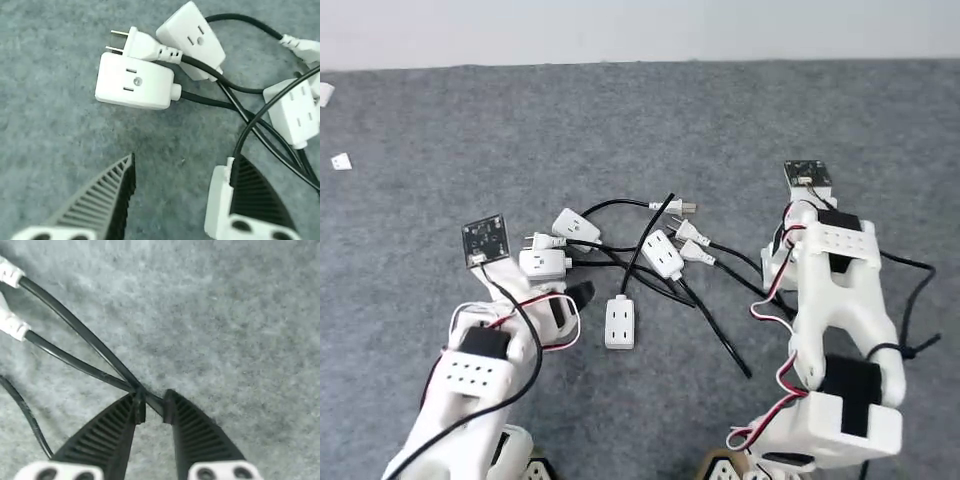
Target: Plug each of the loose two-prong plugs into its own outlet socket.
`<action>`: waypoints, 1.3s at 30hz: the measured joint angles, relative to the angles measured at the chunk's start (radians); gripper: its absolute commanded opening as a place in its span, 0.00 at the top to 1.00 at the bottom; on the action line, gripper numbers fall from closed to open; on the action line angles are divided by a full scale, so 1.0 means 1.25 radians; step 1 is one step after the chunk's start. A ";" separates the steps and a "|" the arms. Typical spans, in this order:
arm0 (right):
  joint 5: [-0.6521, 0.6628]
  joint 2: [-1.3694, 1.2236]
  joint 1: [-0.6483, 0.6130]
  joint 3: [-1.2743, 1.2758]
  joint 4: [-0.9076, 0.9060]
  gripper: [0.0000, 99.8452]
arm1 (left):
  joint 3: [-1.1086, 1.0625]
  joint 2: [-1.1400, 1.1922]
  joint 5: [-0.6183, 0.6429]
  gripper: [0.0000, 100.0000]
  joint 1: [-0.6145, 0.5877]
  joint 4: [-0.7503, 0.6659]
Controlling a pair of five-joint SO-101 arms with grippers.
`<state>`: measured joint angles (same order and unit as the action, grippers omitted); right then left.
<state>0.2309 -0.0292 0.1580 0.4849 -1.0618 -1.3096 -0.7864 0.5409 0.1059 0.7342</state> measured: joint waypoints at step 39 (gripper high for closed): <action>0.155 0.041 0.005 0.157 0.108 0.99 | 0.004 0.083 -0.001 0.71 -0.055 -0.139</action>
<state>0.4242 0.0215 0.1642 0.6813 -0.9268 -1.3050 -0.6820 0.5393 0.0368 0.5608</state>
